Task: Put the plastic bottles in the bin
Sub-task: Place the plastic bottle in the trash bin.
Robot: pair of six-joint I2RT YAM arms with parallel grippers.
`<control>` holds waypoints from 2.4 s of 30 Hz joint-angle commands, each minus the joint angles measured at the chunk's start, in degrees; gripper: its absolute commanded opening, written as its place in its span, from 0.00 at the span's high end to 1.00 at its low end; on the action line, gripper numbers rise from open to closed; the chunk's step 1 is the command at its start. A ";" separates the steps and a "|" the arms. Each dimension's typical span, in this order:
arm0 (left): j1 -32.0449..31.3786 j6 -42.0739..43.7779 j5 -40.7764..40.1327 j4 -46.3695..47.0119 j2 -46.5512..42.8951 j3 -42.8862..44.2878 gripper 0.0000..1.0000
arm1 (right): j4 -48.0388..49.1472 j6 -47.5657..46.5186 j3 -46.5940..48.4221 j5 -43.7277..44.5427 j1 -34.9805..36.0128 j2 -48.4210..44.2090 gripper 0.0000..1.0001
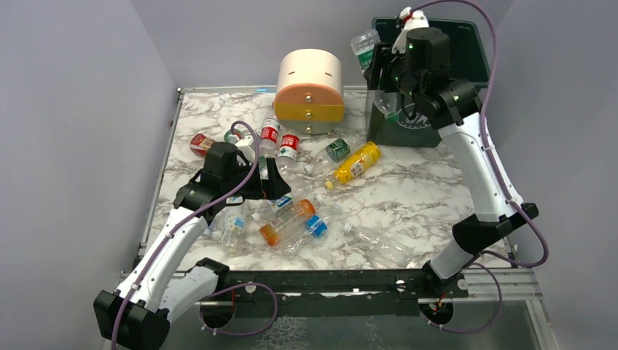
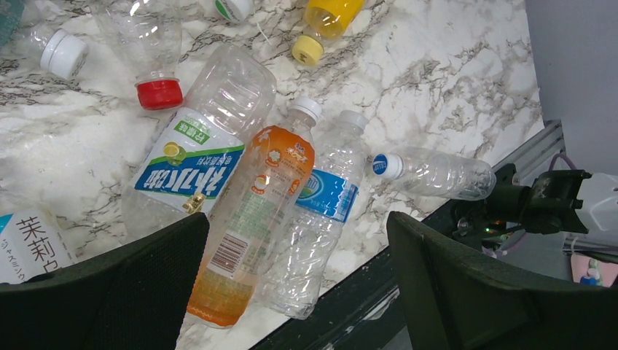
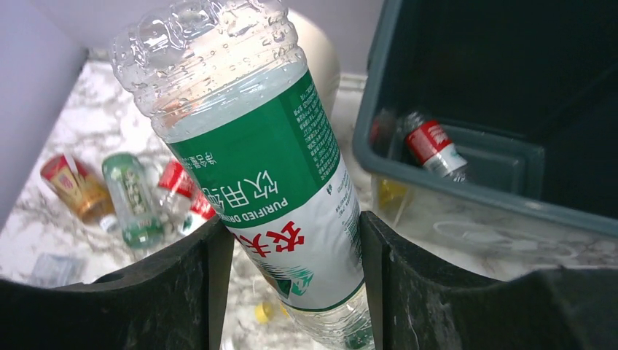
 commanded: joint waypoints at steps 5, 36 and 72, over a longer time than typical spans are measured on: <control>-0.15 0.12 1.13 0.82 0.03 -0.05 0.01 | 7.35 0.52 9.07 -4.50 -6.33 2.33 0.41; -0.16 -0.22 0.26 0.27 -1.87 -2.62 0.01 | 37.37 8.55 -0.80 -11.95 -18.19 2.79 0.42; -0.27 -0.54 3.52 -0.32 -4.41 -3.49 0.01 | 35.53 7.51 -14.59 -16.38 -18.64 -0.09 0.04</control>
